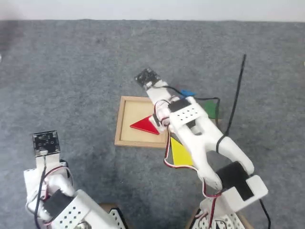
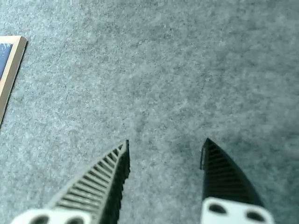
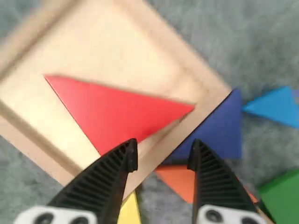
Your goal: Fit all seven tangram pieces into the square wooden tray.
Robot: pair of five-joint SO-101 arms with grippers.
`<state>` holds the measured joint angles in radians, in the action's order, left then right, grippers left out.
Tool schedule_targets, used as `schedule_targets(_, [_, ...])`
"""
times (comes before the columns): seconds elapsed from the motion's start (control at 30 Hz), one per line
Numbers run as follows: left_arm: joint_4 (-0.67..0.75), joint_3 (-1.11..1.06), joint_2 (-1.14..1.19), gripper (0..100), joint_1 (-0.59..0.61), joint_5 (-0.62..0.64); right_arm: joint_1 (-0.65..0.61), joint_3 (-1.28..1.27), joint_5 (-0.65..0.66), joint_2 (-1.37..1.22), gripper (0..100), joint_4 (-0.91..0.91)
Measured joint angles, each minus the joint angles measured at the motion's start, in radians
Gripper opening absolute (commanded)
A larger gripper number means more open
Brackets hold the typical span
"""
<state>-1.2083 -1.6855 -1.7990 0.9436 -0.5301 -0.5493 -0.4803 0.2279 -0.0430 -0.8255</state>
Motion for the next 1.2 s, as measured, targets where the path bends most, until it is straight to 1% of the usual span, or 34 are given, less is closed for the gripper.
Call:
schedule_targets(0.27, [-0.006,-0.008,0.0,24,0.0,-0.008,-0.058,-0.02,0.015,-0.023,18.7,0.052])
schedule_targets(0.37, [-0.029,-0.009,0.0,24,0.0,-0.008,-0.06,-0.021,0.015,-0.023,18.7,0.052])
schedule_targets(0.67, [-0.029,-0.009,0.0,24,0.0,-0.009,-0.08,-0.031,0.014,-0.068,18.7,0.055])
schedule_targets(0.77, [-0.029,-0.009,0.0,24,0.0,-0.009,-0.083,0.04,0.014,-0.13,18.7,0.054])
schedule_targets(0.97, [-0.029,-0.009,0.0,24,0.0,-0.009,-0.084,0.281,0.014,-0.299,18.7,-0.031])
schedule_targets(1.2, [-0.029,-0.009,0.0,24,0.0,-0.009,-0.061,0.545,-0.06,-0.473,18.7,-0.087])
